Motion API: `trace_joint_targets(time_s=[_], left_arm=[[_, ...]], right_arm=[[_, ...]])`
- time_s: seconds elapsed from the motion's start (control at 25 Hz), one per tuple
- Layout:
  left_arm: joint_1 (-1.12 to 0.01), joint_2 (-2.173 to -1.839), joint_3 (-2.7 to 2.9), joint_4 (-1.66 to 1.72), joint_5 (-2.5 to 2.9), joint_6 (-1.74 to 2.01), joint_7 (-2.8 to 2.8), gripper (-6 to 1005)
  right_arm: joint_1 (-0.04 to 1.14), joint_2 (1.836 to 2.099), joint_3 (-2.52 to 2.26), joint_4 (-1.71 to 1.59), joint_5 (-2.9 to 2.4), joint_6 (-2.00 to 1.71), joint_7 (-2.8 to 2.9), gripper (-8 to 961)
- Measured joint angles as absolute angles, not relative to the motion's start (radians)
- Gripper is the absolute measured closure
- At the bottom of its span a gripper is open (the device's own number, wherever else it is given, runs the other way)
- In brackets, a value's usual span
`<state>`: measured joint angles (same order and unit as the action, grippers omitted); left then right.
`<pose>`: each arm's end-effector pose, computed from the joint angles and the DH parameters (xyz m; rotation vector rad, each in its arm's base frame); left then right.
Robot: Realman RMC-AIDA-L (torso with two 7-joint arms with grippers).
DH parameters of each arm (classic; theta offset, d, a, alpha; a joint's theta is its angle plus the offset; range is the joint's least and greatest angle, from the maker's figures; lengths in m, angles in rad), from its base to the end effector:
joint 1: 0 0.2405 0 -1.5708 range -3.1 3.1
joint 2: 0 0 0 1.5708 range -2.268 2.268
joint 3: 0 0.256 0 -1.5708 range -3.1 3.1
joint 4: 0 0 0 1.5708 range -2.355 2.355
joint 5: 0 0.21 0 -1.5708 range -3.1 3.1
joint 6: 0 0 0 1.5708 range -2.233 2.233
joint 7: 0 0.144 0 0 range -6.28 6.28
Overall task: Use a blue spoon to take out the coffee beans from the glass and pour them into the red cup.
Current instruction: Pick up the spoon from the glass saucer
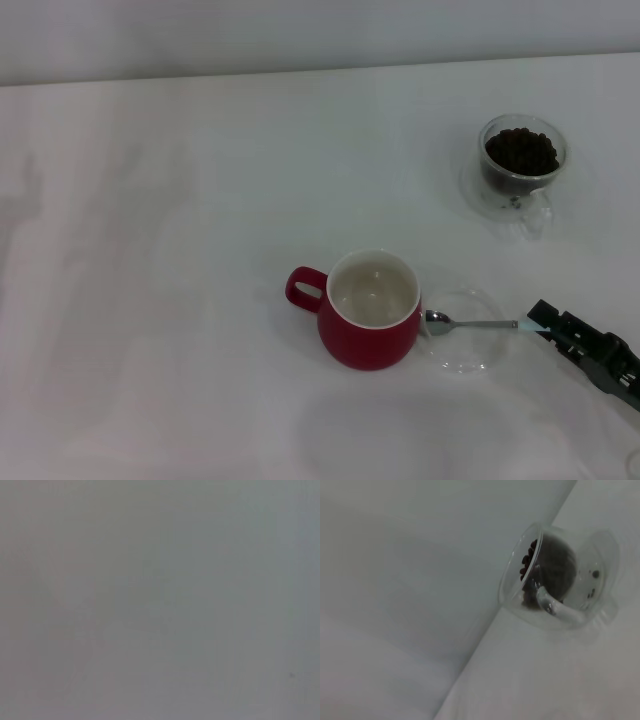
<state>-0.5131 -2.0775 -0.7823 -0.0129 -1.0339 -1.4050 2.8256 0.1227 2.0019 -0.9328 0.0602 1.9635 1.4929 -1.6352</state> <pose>-0.3174 0.3394 0.0316 -1.4345 -0.4570 -0.9158 0.3852 0.1607 -0.0345 -1.5621 1.8468 1.2487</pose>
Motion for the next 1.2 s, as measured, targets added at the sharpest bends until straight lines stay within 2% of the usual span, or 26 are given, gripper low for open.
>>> trace_joint_targets(time_s=[0.48, 1.2], left_arm=[[-0.502, -2.079, -0.782, -0.015, -1.034, -1.414, 2.826, 497], [-0.498, -2.079, -0.782, -0.015, -1.034, -1.414, 2.824, 496]], right_arm=[[0.122, 2.002, -0.945, 0.051, 1.963, 1.486, -1.635, 561], [0.122, 2.002, -0.955, 0.052, 1.963, 1.483, -1.634, 731]])
